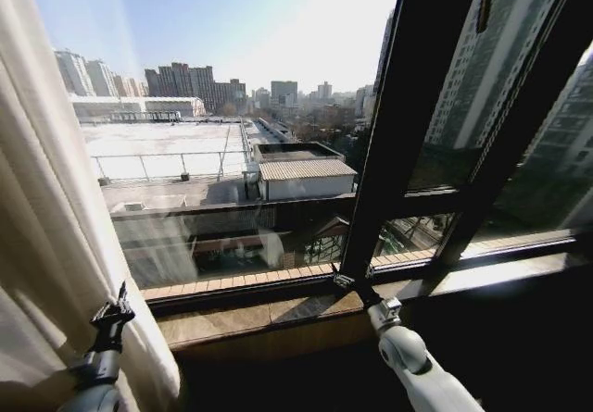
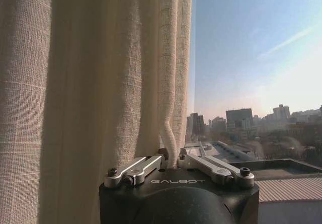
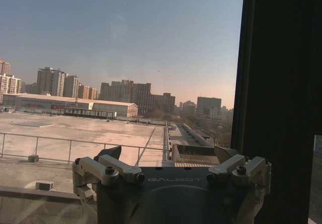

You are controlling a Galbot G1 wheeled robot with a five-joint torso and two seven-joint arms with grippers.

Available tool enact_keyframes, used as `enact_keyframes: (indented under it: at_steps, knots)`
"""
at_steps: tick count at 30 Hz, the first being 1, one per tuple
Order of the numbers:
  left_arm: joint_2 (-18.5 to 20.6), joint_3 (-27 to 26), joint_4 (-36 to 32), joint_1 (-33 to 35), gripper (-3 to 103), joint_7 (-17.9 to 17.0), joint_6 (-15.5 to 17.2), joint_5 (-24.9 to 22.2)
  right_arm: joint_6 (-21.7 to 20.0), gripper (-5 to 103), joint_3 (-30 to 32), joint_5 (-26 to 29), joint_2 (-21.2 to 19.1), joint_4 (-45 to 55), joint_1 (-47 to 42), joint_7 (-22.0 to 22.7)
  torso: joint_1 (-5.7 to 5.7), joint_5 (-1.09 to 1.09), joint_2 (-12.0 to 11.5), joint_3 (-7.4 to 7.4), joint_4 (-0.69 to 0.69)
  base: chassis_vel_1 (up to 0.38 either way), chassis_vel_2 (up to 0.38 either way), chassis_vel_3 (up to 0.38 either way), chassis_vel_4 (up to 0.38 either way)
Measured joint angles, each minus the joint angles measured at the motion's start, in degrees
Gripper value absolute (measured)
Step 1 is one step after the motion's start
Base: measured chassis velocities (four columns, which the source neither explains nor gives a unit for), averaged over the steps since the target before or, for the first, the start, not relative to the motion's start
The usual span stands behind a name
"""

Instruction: Open the curtains by pulling them apart, changing their state from closed to fully open.

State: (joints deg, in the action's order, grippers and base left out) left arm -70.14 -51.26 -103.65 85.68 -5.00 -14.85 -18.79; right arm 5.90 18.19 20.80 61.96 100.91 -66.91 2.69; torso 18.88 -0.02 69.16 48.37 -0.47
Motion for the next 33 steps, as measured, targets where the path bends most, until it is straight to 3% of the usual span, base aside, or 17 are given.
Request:
enact_keyframes:
  at_steps: [7, 13, 15, 18, 20, 27, 33]
  knots:
    - [0.5, -0.8, 0.8, -0.5, 0, 0.0, 0.0, -0.6, 0.0, 100, 0.0, 0.0, 0.0, 0.0, 0.0, 0.0, 0.0, 0.02, 0.0, 0.0, 0.0, 0.054, 0.052, -0.062, -0.066]
    - [1.9, -4.8, 3.1, -1.2, 0, -0.2, -0.1, -3.4, 0.0, 100, 0.0, 0.0, 0.0, 0.0, 0.0, 0.0, 0.0, -0.02, 0.0, 0.0, 0.01, 0.051, 0.061, -0.063, -0.062]
    - [3.3, -9.4, 6.8, -2.5, 0, -0.2, -0.2, -5.5, 0.0, 100, 0.0, 0.0, 0.0, 0.0, 0.0, 0.0, 0.0, -0.02, 0.0, 0.0, 0.01, 0.0, 0.0, 0.0, 0.0]
    - [5.0, -11.9, 10.3, -4.0, 0, -0.3, -0.2, -7.1, 0.0, 100, 0.0, 0.0, 0.0, 0.0, 0.0, 0.0, -0.01, 0.0, 0.0, 0.0, 0.01, 0.0, 0.0, 0.0, 0.0]
    - [8.8, -14.6, 17.3, -6.9, 0, -1.0, -0.1, -9.0, 0.0, 100, 0.0, 0.0, 0.0, 0.0, 0.0, 0.0, -0.01, 0.02, 0.0, 0.0, 0.0, 0.0, 0.0, 0.0, 0.0]
    - [16.1, -17.3, 34.4, -13.5, 0, -2.6, -1.8, -7.6, 0.0, 100, 0.0, 0.0, 0.0, 0.0, 0.0, 0.0, 0.0, -0.01, 0.0, 0.0, 0.0, 0.0, 0.0, 0.0, 0.0]
    - [17.9, -18.2, 39.5, -15.5, 0, -3.1, -1.9, -7.1, 0.0, 100, 0.0, 0.0, 0.0, 0.0, 0.0, 0.0, -0.01, -0.03, 0.0, 0.0, 0.02, 0.0, 0.0, 0.0, 0.0]
